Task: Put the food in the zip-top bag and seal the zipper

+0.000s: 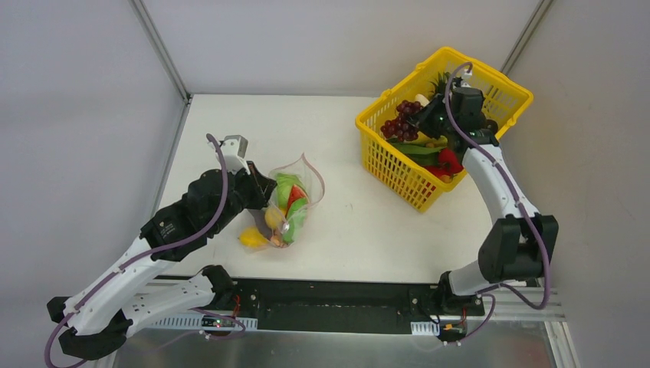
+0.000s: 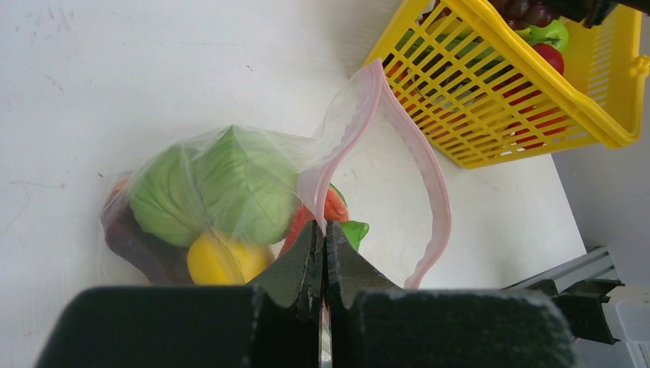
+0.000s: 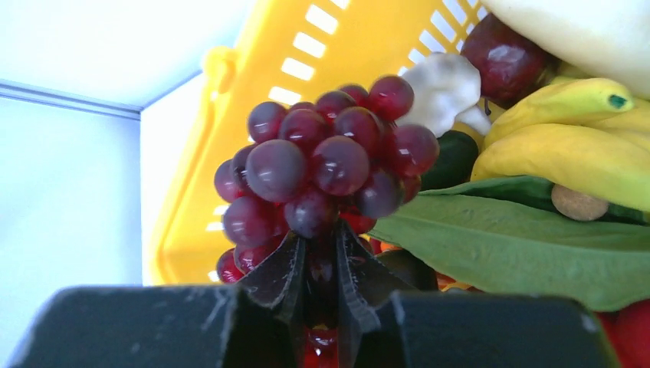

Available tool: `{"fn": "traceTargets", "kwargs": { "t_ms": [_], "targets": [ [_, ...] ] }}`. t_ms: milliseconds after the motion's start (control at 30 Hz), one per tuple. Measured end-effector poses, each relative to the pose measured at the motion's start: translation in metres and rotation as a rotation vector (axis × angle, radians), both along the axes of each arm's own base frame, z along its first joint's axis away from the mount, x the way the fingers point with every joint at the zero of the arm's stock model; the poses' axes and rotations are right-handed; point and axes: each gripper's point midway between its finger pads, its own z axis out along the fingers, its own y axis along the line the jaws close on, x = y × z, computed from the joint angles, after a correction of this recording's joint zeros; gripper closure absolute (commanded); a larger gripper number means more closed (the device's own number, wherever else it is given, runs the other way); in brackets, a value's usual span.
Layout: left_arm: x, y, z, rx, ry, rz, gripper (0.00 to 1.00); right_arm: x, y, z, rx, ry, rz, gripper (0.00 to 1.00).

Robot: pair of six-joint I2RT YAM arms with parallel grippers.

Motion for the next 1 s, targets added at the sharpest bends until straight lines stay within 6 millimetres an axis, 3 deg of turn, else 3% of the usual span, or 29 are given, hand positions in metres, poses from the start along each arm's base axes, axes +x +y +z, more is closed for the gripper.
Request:
{"fn": "traceTargets", "kwargs": {
  "t_ms": [133,367,533,667,1000],
  "targets": [
    [0.001,-0.002,-0.002,0.007,0.006,-0.001,1.00,-0.016,-0.008,0.030,0.017,-0.112,-0.031,0.99],
    [0.004,-0.009,-0.010,0.029,0.032,-0.015,1.00,-0.037,-0.012,0.045,0.042,-0.188,-0.049,0.99],
    [0.004,-0.012,-0.011,0.028,0.037,-0.026,1.00,-0.047,-0.010,0.070,0.064,-0.258,-0.035,0.97],
    [0.004,-0.013,-0.011,0.027,0.036,-0.026,1.00,-0.059,-0.001,0.094,0.108,-0.317,0.016,0.97],
    [0.008,-0.019,-0.015,0.034,0.046,-0.033,1.00,-0.091,0.048,0.115,0.252,-0.342,0.339,0.96]
  ]
}}
